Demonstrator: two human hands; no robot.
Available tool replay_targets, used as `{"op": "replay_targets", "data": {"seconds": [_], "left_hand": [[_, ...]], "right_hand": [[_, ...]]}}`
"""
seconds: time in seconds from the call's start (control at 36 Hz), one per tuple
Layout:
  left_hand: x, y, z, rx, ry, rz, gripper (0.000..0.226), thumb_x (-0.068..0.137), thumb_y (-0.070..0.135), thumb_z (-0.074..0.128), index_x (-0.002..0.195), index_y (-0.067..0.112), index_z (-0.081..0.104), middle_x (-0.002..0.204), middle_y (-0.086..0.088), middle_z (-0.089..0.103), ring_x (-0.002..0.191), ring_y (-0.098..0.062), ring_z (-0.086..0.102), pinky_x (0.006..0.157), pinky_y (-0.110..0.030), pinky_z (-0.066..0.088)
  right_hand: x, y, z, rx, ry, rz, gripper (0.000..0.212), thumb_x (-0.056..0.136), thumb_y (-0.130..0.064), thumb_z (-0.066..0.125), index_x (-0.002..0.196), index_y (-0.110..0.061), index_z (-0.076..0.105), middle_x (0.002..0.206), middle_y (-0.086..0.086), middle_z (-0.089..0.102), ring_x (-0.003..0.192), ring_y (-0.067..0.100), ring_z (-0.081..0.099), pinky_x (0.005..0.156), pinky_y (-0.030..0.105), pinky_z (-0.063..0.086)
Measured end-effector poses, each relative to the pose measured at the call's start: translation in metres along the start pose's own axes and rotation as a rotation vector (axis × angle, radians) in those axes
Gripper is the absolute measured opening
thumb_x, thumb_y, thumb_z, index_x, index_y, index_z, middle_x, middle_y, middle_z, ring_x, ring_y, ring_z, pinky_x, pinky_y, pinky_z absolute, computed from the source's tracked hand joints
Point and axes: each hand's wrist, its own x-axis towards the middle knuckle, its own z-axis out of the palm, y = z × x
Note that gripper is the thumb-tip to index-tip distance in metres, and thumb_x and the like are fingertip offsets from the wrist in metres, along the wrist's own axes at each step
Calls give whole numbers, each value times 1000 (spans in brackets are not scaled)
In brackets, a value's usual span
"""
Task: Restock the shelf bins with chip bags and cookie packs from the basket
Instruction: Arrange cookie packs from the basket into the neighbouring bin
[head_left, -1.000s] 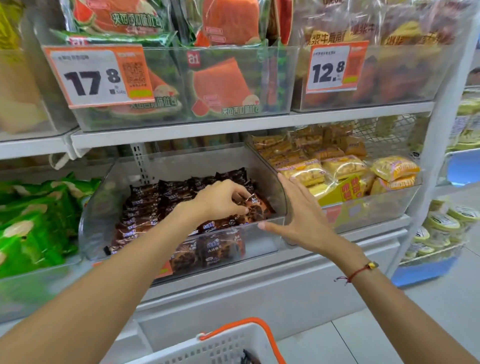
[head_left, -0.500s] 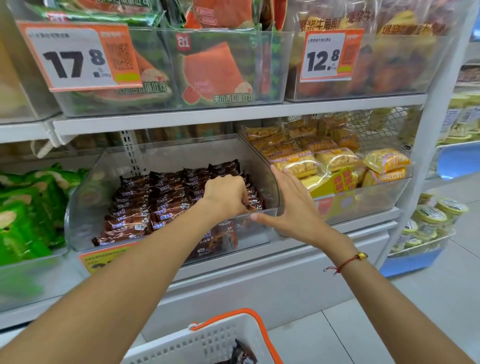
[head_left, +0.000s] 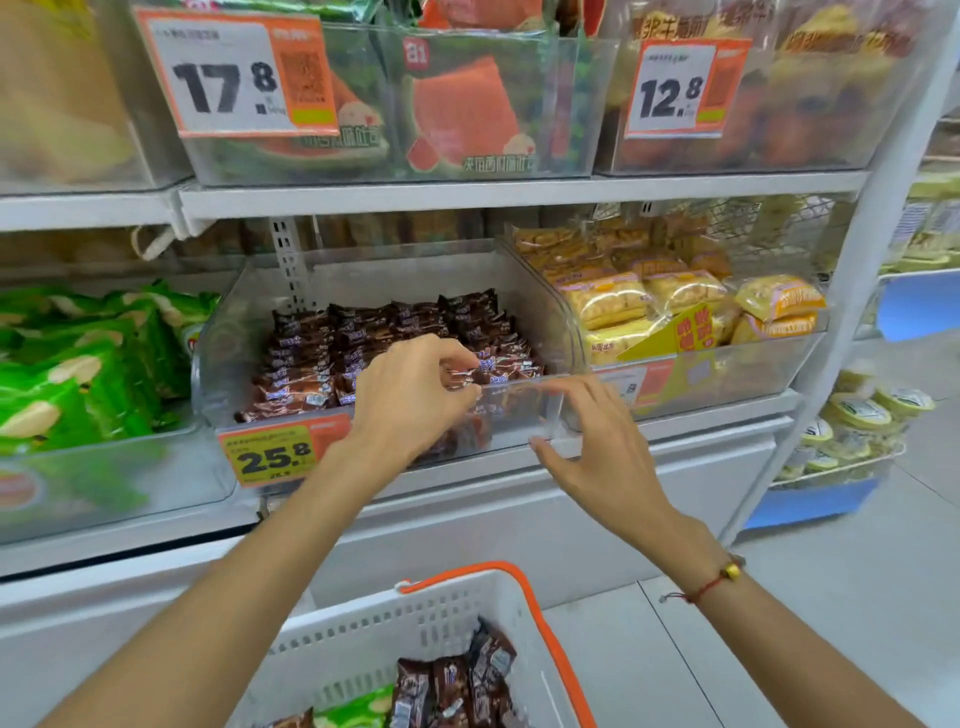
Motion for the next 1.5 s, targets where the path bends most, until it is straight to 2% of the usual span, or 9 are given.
{"op": "replay_targets", "data": {"seconds": [0.14,0.28,0.5,0.72,0.92,1.08,1.22,1.33,1.5], "left_hand": [[-55,-17,3,-81,-50,-81,10,79,39,72,89,39,69,77,18,65,81,-5,63,69,-28,51],[-107,-50,45,-110,-322,-233,5,83,40,67,83,43,64,75,20,63,79,-3,60,64,-24,43],[-187,-120,139,-140,-803,-481,19,89,31,63,105,25,70,110,5,69,104,-15,63,90,-30,49],[-235,-153,200,-95,-811,-676,33,97,28,50,127,14,56,123,-9,63,112,-28,59,87,-33,47],[-240,-167,229,-56,-786,-831,30,94,40,55,109,15,62,99,-1,71,93,-22,66,76,-30,49],[-236,-171,230,-130,-795,-901,18,93,39,58,92,22,58,91,0,67,95,-22,63,78,-30,47],[-219,-164,217,-416,-725,-1100,32,88,29,66,64,13,52,60,-3,53,53,-15,50,50,-24,36],[-196,-145,189,-704,-695,-1246,18,84,25,70,80,10,60,64,1,65,47,-4,60,49,-22,42],[-167,-128,143,-757,-709,-1043,26,98,34,49,85,19,64,88,6,68,69,-3,59,67,-21,38]], "right_hand": [[-38,-11,24,47,-157,87,25,83,-20,69,107,-24,59,101,-10,54,92,3,45,72,22,40],[-82,-12,59,18,-425,179,17,88,-24,63,104,-27,63,95,-14,51,89,2,42,73,20,35],[-145,-6,114,-49,-913,283,27,91,-15,54,115,-18,63,114,3,62,107,22,57,82,30,44],[-184,0,190,-15,-1078,213,38,87,-4,51,125,-9,56,123,13,59,116,31,53,91,43,48],[-207,0,238,-90,-1314,110,71,94,-19,54,152,-14,14,160,5,11,139,31,26,110,43,32],[-215,-2,246,-45,-1274,212,90,81,-43,71,151,-19,20,148,8,20,136,28,22,107,42,36],[-203,-4,235,152,-1255,377,101,73,-48,78,151,-20,21,137,8,31,131,25,30,107,37,35],[-183,-11,212,250,-1078,411,76,80,-26,75,146,-23,37,129,7,44,124,22,41,100,25,33],[-151,-10,171,470,-936,621,40,85,-3,66,118,-14,48,96,2,63,84,14,59,84,29,51]]}}
